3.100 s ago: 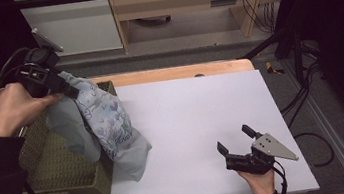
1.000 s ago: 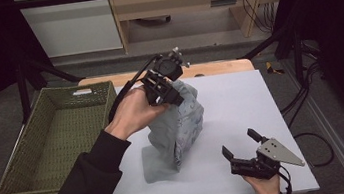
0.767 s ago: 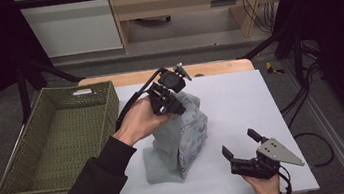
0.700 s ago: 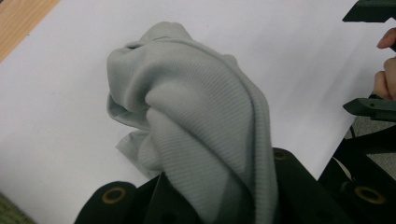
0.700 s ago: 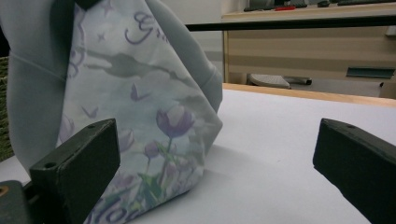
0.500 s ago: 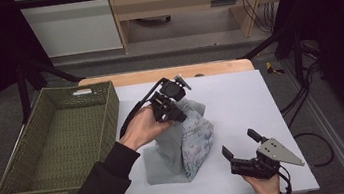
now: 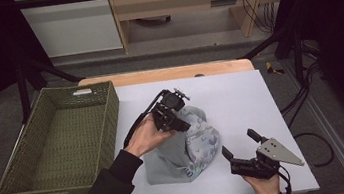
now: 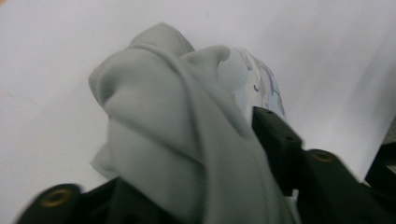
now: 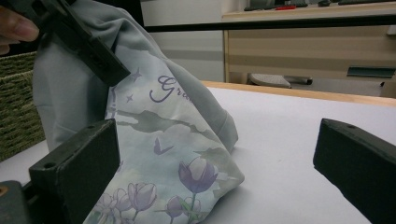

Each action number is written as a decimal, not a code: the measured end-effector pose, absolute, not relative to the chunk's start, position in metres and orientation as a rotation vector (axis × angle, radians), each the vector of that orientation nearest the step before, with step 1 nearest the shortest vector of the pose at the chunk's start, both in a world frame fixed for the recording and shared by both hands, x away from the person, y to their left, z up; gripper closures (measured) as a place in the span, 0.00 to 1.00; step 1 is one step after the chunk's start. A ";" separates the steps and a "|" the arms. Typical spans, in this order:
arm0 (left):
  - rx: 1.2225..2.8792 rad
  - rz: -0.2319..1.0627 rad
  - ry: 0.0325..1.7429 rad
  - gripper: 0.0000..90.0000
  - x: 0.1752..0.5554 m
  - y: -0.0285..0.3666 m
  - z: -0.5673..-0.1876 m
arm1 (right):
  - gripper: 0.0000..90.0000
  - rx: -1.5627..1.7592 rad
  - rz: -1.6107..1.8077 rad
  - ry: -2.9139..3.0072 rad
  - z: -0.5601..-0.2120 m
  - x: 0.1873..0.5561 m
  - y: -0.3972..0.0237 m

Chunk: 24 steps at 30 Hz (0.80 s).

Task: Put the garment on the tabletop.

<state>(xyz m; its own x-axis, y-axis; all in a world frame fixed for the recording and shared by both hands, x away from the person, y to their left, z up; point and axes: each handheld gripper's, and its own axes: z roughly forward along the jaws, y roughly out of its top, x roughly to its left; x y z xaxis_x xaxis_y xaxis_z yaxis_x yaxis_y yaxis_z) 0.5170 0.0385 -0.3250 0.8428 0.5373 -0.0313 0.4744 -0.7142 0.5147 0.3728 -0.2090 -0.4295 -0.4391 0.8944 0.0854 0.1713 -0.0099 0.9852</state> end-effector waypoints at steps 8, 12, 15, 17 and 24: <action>2.442 0.258 0.720 0.18 0.511 0.038 -0.327 | 0.01 1.117 1.502 1.655 -0.429 0.373 -0.209; 2.341 0.245 0.758 0.11 0.512 0.047 -0.323 | 0.00 1.114 1.504 1.654 -0.429 0.373 -0.209; 2.243 0.260 0.774 0.08 0.510 0.056 -0.319 | 0.00 1.114 1.504 1.654 -0.429 0.373 -0.210; 2.175 0.263 0.783 0.08 0.507 0.062 -0.316 | 0.00 1.117 1.506 1.653 -0.429 0.373 -0.210; 2.025 0.260 0.750 0.07 0.493 0.084 -0.316 | 0.00 1.104 1.505 1.653 -0.428 0.373 -0.211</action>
<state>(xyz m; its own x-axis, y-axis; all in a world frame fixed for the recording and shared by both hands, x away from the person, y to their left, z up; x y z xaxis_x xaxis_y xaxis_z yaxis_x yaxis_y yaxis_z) 0.4931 0.0843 -0.3156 0.7914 0.6015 -0.1092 0.4050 -0.3821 0.8306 0.3734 -0.2105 -0.4279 -0.4449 0.8920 0.0799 0.1631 -0.0070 0.9866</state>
